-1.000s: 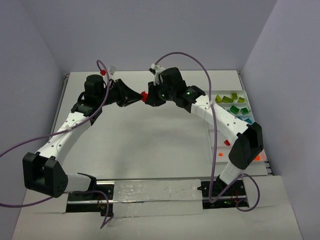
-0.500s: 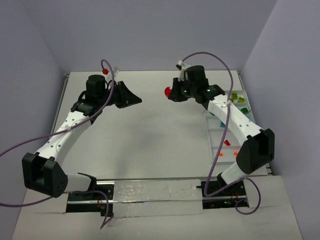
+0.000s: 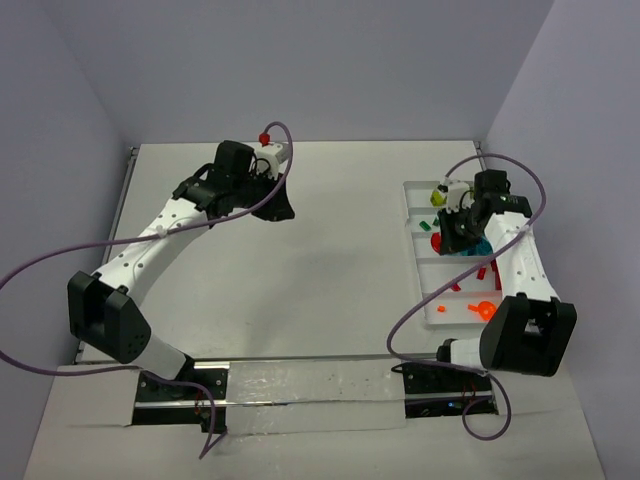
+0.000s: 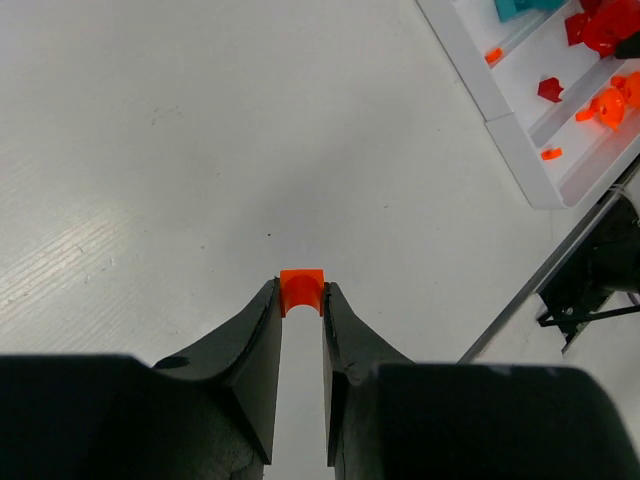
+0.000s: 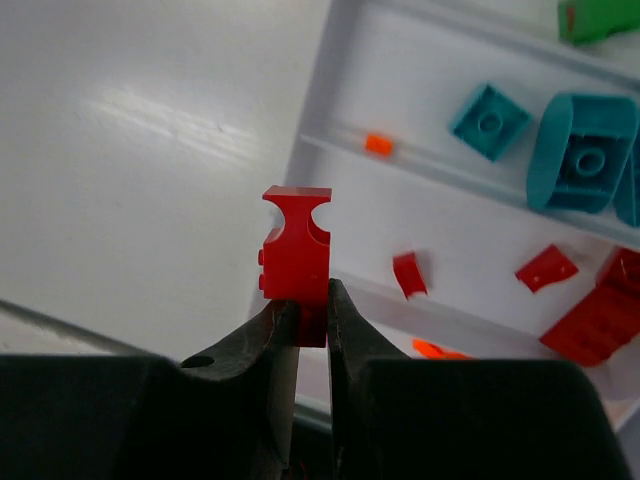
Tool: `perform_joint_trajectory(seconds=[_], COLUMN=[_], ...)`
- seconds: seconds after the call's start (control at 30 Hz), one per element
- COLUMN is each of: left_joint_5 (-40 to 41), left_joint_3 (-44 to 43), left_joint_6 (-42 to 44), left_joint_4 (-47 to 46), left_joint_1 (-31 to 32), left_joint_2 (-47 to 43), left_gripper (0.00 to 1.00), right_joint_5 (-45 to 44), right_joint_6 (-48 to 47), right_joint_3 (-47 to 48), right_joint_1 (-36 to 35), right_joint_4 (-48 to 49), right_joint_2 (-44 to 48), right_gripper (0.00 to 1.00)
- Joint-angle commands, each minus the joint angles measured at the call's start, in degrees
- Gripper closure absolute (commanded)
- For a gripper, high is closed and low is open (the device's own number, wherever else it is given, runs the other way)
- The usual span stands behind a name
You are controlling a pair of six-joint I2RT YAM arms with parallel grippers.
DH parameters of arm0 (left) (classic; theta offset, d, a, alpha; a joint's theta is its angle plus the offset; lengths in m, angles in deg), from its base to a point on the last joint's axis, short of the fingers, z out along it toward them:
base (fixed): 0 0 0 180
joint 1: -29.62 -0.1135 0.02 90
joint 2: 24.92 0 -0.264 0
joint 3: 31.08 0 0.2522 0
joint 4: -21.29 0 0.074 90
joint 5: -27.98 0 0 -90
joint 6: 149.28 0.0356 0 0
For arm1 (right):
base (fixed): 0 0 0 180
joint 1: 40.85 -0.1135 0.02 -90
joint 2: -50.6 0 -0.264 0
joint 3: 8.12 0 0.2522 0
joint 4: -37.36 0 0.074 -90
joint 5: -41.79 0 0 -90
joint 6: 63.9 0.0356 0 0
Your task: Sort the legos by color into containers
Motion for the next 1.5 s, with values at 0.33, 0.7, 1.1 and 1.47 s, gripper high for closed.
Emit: perform_joint_trajectory(seconds=[0.33, 0.7, 1.1, 1.47], left_joint_5=[0.9, -2.7, -34.6, -47.2], left_joint_3=[-4.3, -2.0, 9.2, 27.4], left_joint_6=[5.1, 5.1, -26.0, -87.5], left_joint_4=[3.4, 1.8, -19.1, -81.9], left_joint_1=[0.5, 0.6, -5.6, -10.6], left_joint_2=[0.1, -1.7, -9.4, -8.0], left_gripper=[1.00, 1.00, 1.00, 1.00], right_joint_5=[-6.6, -6.8, 16.2, 25.5], right_joint_6=[-13.1, -11.6, -9.1, 3.5], right_joint_3=[-4.9, -0.7, 17.6, 20.6], right_joint_1=[5.3, 6.0, 1.3, -27.6], right_joint_4=[-3.1, -6.0, -8.8, 13.7], right_joint_2=[-11.5, -14.0, -2.7, 4.1], right_gripper=[1.00, 0.14, 0.00, 0.02])
